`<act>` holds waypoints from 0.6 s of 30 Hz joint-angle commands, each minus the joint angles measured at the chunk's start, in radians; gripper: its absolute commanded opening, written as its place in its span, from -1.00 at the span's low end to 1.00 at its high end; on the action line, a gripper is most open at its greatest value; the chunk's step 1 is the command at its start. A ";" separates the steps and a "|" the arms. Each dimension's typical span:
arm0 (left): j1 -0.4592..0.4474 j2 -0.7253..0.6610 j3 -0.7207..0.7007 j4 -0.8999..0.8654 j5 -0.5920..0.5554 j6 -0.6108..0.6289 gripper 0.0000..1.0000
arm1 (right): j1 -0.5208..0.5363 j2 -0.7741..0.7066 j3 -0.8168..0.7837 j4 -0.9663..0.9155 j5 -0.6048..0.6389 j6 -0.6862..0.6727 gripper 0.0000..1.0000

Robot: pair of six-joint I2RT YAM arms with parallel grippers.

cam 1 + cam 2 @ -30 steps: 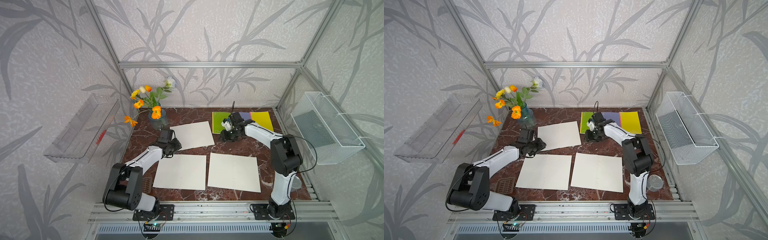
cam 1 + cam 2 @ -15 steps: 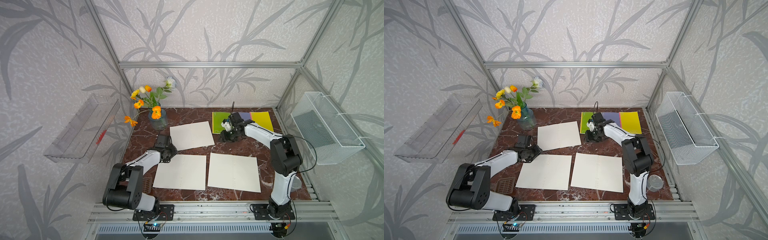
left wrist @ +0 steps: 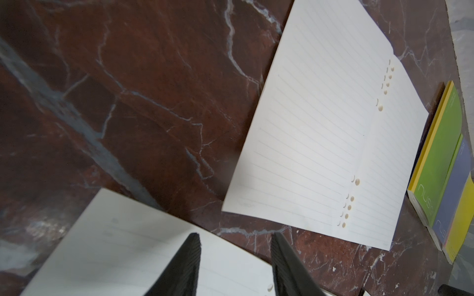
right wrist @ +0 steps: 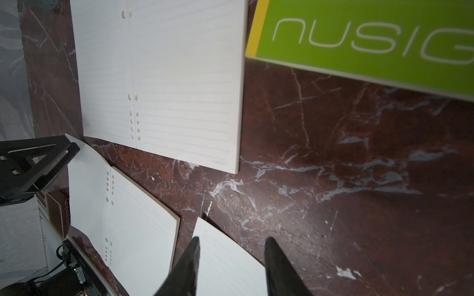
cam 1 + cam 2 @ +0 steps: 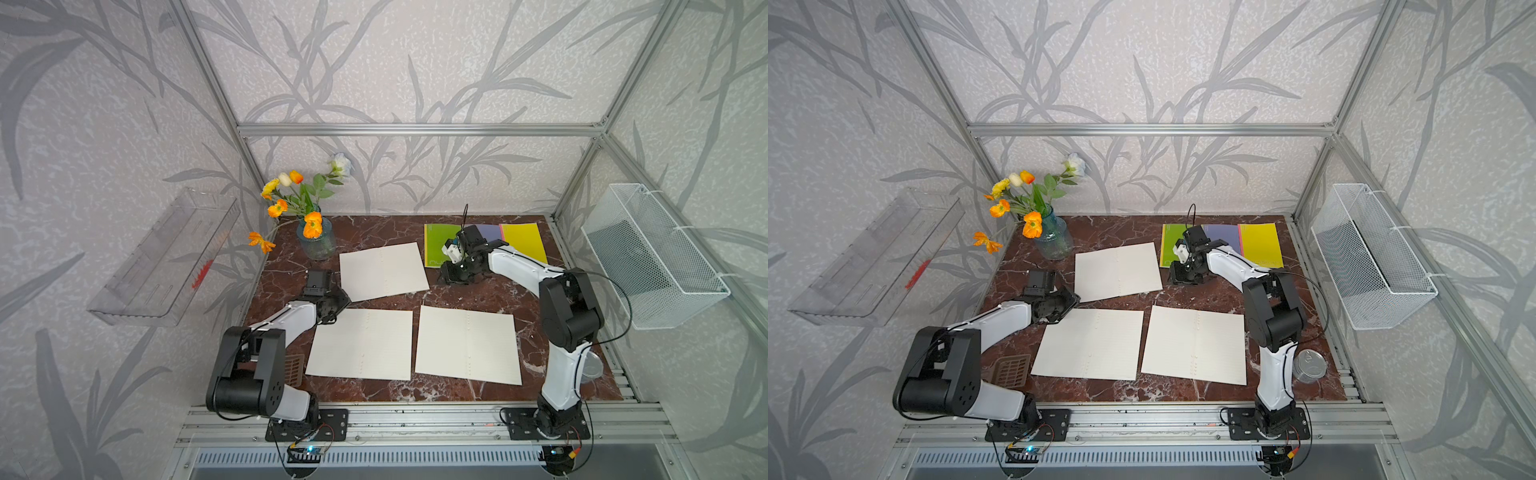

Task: Close the notebook
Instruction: Close the notebook at the center of the board.

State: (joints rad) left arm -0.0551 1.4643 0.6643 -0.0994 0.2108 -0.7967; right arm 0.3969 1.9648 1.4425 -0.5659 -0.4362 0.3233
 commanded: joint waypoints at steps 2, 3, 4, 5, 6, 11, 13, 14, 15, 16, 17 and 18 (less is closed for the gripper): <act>0.017 0.022 -0.008 0.030 0.025 0.005 -0.09 | 0.007 0.017 -0.013 -0.018 -0.006 0.004 -0.16; 0.020 0.027 -0.008 0.032 0.030 0.005 -0.09 | 0.008 0.018 -0.013 -0.018 -0.003 0.005 -0.16; 0.021 0.031 -0.008 0.035 0.033 0.005 -0.09 | 0.008 0.016 -0.013 -0.019 -0.001 0.006 -0.16; 0.024 0.035 -0.008 0.037 0.037 0.007 -0.09 | 0.009 0.016 -0.011 -0.019 -0.001 0.008 -0.16; 0.026 0.038 -0.008 0.039 0.040 0.007 -0.09 | 0.009 0.016 -0.010 -0.020 0.000 0.009 -0.16; 0.036 0.059 -0.003 0.048 0.057 0.013 -0.10 | 0.010 0.017 -0.004 -0.024 0.005 0.011 -0.16; 0.037 0.071 -0.001 0.052 0.062 0.014 -0.10 | 0.010 0.017 -0.004 -0.025 0.007 0.013 -0.16; 0.038 0.077 0.001 0.056 0.067 0.013 -0.10 | 0.010 0.017 -0.004 -0.026 0.008 0.013 -0.16; 0.038 0.083 0.003 0.059 0.070 0.013 -0.11 | 0.011 0.018 -0.004 -0.025 0.010 0.013 -0.17; 0.040 0.089 0.004 0.064 0.075 0.012 -0.11 | 0.011 0.019 -0.004 -0.026 0.012 0.013 -0.17; 0.040 0.096 0.006 0.067 0.079 0.011 -0.12 | 0.010 0.019 -0.003 -0.026 0.011 0.013 -0.16; 0.041 0.103 0.008 0.071 0.083 0.010 -0.12 | 0.011 0.018 -0.004 -0.027 0.013 0.013 -0.17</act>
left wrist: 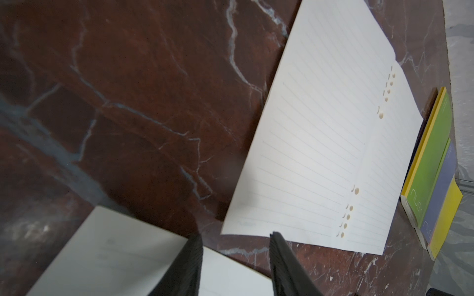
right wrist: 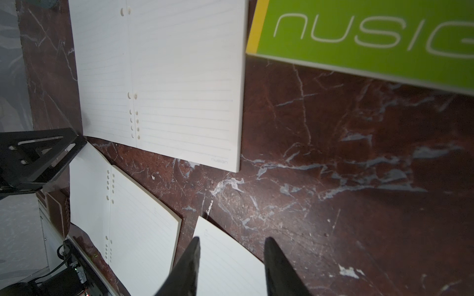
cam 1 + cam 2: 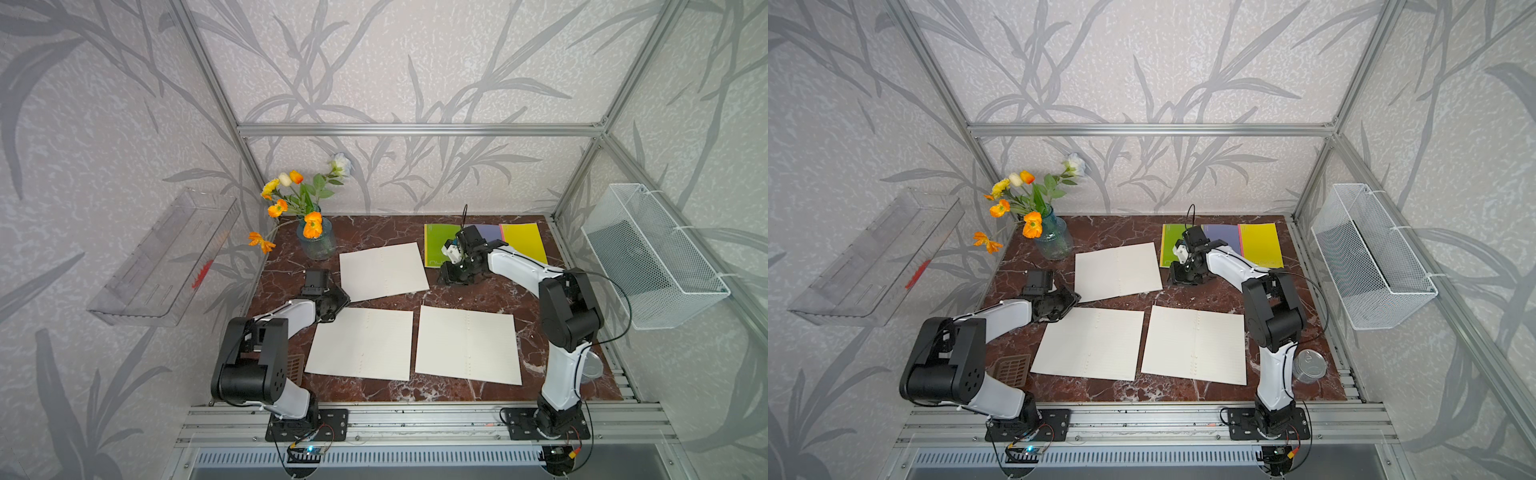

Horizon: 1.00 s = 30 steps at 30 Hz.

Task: Close the notebook
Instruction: Close the notebook at the center of the board.

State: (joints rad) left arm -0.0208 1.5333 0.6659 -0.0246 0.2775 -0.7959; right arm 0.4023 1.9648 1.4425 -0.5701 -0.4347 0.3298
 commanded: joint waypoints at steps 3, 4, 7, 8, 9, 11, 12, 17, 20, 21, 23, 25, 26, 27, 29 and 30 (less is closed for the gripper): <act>0.005 0.045 0.012 0.002 0.023 0.009 -0.13 | 0.005 0.017 -0.004 -0.023 0.011 0.009 -0.17; 0.006 0.049 0.012 0.001 0.024 0.010 -0.13 | 0.005 0.016 -0.004 -0.022 0.013 0.010 -0.17; 0.006 0.048 0.014 0.001 0.020 0.010 -0.13 | 0.006 0.016 -0.004 -0.023 0.014 0.011 -0.17; 0.007 0.047 0.014 0.000 0.020 0.010 -0.13 | 0.005 0.017 -0.004 -0.022 0.014 0.011 -0.17; 0.008 0.047 0.014 0.001 0.018 0.011 -0.13 | 0.005 0.018 -0.002 -0.024 0.014 0.012 -0.17; 0.007 0.050 0.014 0.001 0.018 0.012 -0.14 | 0.005 0.020 -0.001 -0.024 0.013 0.011 -0.17; 0.007 0.052 0.014 0.004 0.019 0.013 -0.15 | 0.006 0.021 -0.001 -0.024 0.013 0.012 -0.16; 0.008 0.057 0.014 0.023 0.036 0.014 -0.23 | 0.007 0.022 -0.001 -0.024 0.013 0.012 -0.16; 0.009 0.053 0.012 0.026 0.041 0.012 -0.24 | 0.006 0.023 0.001 -0.025 0.013 0.012 -0.16; 0.009 0.050 0.013 0.026 0.039 0.014 -0.24 | 0.007 0.024 0.001 -0.026 0.013 0.012 -0.16; 0.009 0.045 0.012 0.030 0.040 0.014 -0.24 | 0.006 0.023 0.001 -0.024 0.013 0.013 -0.17; 0.009 0.036 0.009 0.038 0.045 0.014 -0.24 | 0.007 0.025 0.000 -0.025 0.013 0.014 -0.17; 0.009 0.032 0.007 0.039 0.046 0.014 -0.24 | 0.006 0.025 0.001 -0.024 0.012 0.014 -0.17; 0.009 0.029 0.008 0.041 0.048 0.014 -0.24 | 0.007 0.025 0.001 -0.024 0.013 0.014 -0.17; 0.009 0.021 0.005 0.042 0.047 0.015 -0.27 | 0.007 0.025 -0.001 -0.025 0.012 0.014 -0.17; 0.009 0.018 0.006 0.041 0.049 0.015 -0.30 | 0.007 0.024 -0.001 -0.023 0.011 0.014 -0.16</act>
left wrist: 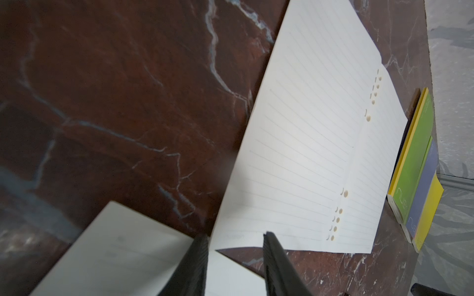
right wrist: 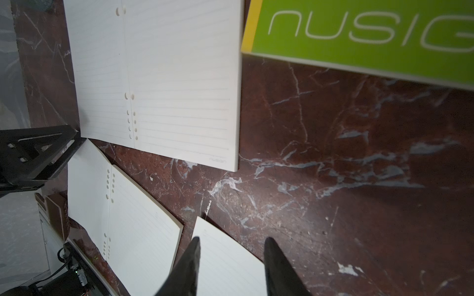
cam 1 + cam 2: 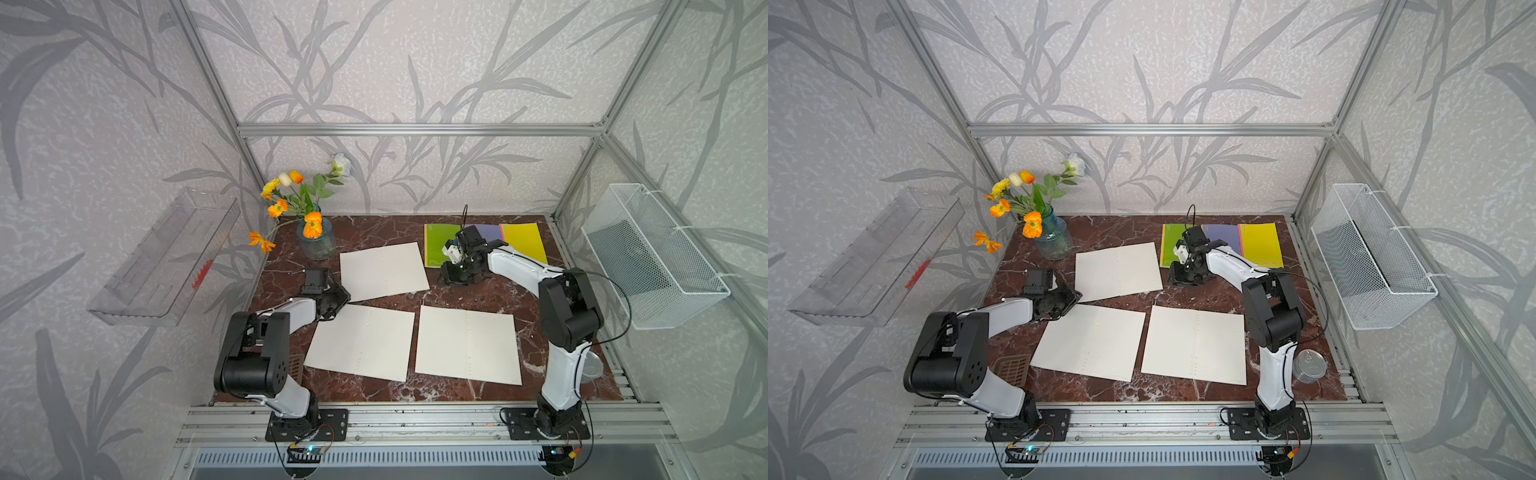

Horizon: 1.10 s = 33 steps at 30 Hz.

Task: Close the notebook
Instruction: Close the notebook at the center of the board.

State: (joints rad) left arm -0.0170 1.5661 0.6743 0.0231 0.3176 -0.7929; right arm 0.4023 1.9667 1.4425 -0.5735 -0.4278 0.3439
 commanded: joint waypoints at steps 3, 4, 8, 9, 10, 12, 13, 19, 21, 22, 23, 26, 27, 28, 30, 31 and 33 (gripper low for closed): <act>0.005 -0.024 -0.002 -0.010 0.009 0.014 -0.37 | 0.007 0.023 -0.002 -0.017 0.002 0.001 -0.16; 0.005 -0.026 -0.002 -0.009 0.011 0.015 -0.41 | 0.007 0.023 -0.002 -0.018 0.003 0.001 -0.17; 0.005 -0.034 -0.001 -0.015 0.011 0.017 -0.45 | 0.009 0.020 -0.004 -0.014 0.001 0.002 -0.17; 0.005 -0.037 -0.001 -0.015 0.012 0.017 -0.47 | 0.009 0.020 -0.004 -0.015 0.001 0.003 -0.17; 0.005 -0.039 0.000 -0.016 0.014 0.018 -0.47 | 0.008 0.019 -0.004 -0.015 0.001 0.002 -0.17; 0.005 -0.046 0.001 -0.022 0.011 0.020 -0.51 | 0.009 0.018 -0.005 -0.013 0.001 0.002 -0.17; 0.005 -0.050 0.002 -0.023 0.010 0.021 -0.53 | 0.010 0.018 -0.005 -0.015 0.000 0.002 -0.17; 0.005 -0.075 0.008 -0.042 0.006 0.030 -0.71 | 0.010 0.017 -0.004 -0.013 -0.003 0.001 -0.17; 0.005 -0.079 0.010 -0.046 0.008 0.033 -0.77 | 0.012 0.018 -0.004 -0.012 -0.003 0.001 -0.17; 0.005 -0.078 0.011 -0.049 0.010 0.034 -0.79 | 0.011 0.016 -0.004 -0.013 -0.003 0.001 -0.17; 0.006 -0.079 0.011 -0.050 0.012 0.035 -0.81 | 0.012 0.017 -0.005 -0.011 -0.003 0.002 -0.17; 0.005 -0.081 0.014 -0.052 0.019 0.038 -0.86 | 0.012 0.013 -0.010 -0.011 -0.003 0.002 -0.17; 0.007 -0.083 0.016 -0.055 0.020 0.040 -0.87 | 0.011 0.011 -0.011 -0.009 -0.002 0.001 -0.17; 0.005 -0.087 0.017 -0.058 0.021 0.042 -0.88 | 0.011 0.009 -0.012 -0.010 -0.002 0.002 -0.17; 0.005 -0.095 0.019 -0.069 0.020 0.047 -0.90 | 0.011 0.008 -0.014 -0.008 -0.002 0.001 -0.17; 0.006 -0.101 0.019 -0.073 0.018 0.050 -0.91 | 0.013 0.006 -0.013 -0.009 -0.002 0.001 -0.17; 0.006 -0.112 0.020 -0.082 0.016 0.056 -0.93 | 0.013 0.006 -0.014 -0.007 -0.002 0.002 -0.17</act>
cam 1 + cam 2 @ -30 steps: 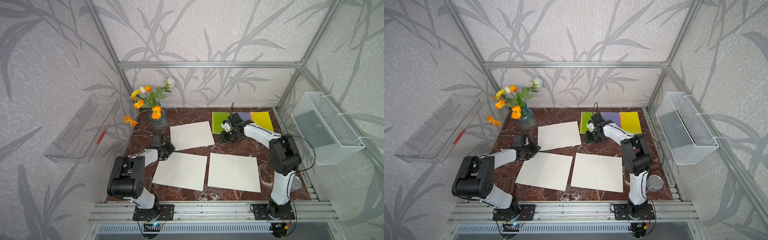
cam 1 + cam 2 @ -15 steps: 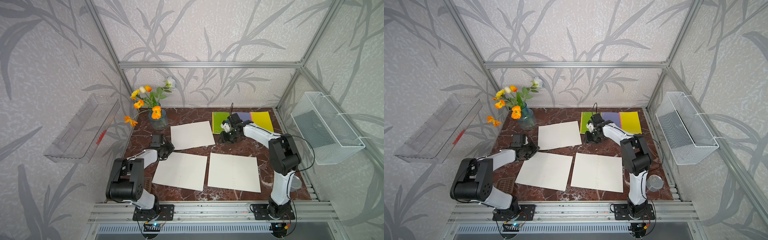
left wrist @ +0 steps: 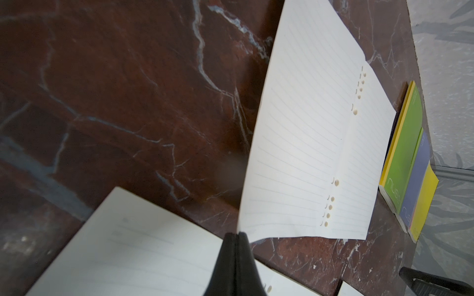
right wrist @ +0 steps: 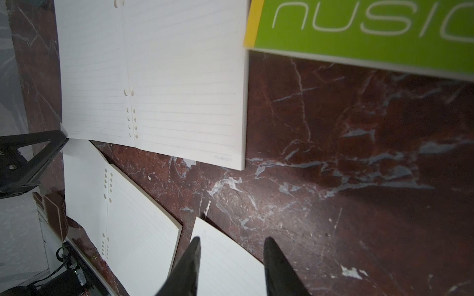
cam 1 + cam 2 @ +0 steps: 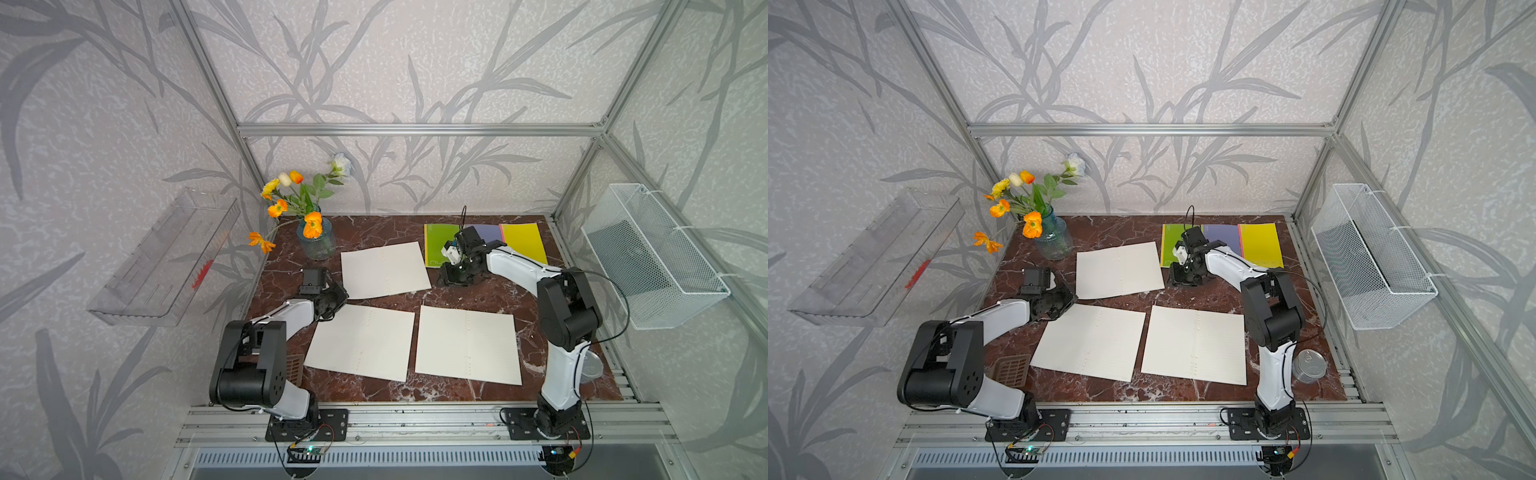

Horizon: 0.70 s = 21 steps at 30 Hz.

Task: Close the notebook
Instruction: Close the notebook at the center of the board.

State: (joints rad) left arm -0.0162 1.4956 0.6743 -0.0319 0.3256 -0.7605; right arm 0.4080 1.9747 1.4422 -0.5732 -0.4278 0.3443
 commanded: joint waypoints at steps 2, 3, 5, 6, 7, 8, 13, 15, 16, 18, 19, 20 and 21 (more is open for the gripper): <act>0.006 -0.053 0.021 -0.036 0.006 0.030 -0.94 | 0.007 -0.002 -0.014 -0.007 -0.003 0.004 -0.17; 0.006 -0.060 0.021 -0.040 0.008 0.033 -0.96 | 0.007 -0.002 -0.014 -0.007 -0.003 0.002 -0.17; 0.005 -0.077 0.019 -0.048 0.009 0.039 -0.96 | 0.009 -0.002 -0.012 -0.006 -0.003 0.001 -0.17; 0.005 -0.084 0.018 -0.049 0.013 0.043 -0.96 | 0.009 -0.001 -0.007 -0.008 -0.002 -0.001 -0.17; 0.005 -0.093 0.019 -0.054 0.017 0.048 -0.96 | 0.009 0.003 -0.002 -0.012 -0.002 -0.004 -0.17; 0.006 -0.099 0.019 -0.058 0.021 0.052 -0.96 | 0.009 0.006 0.006 -0.017 -0.002 -0.007 -0.17; 0.005 -0.139 0.022 -0.072 0.047 0.074 -0.96 | 0.009 0.030 0.043 -0.028 -0.015 -0.011 -0.17; 0.005 -0.155 0.021 -0.071 0.051 0.079 -0.96 | 0.008 0.046 0.061 -0.029 -0.020 -0.013 -0.17; 0.005 -0.161 0.023 -0.076 0.052 0.082 -0.96 | 0.009 0.057 0.071 -0.029 -0.022 -0.014 -0.17; 0.005 -0.164 0.030 -0.086 0.053 0.087 -0.95 | 0.008 0.082 0.096 -0.029 -0.025 -0.014 -0.17; 0.005 -0.165 0.034 -0.089 0.055 0.090 -0.95 | 0.008 0.098 0.113 -0.033 -0.025 -0.014 -0.17; 0.005 -0.165 0.036 -0.091 0.056 0.091 -0.95 | 0.008 0.111 0.129 -0.036 -0.028 -0.013 -0.17; 0.006 -0.167 0.037 -0.092 0.059 0.090 -0.95 | 0.009 0.126 0.144 -0.036 -0.029 -0.014 -0.17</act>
State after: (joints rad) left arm -0.0162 1.3487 0.6842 -0.0994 0.3717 -0.6979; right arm 0.4126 2.0636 1.5429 -0.5865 -0.4450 0.3428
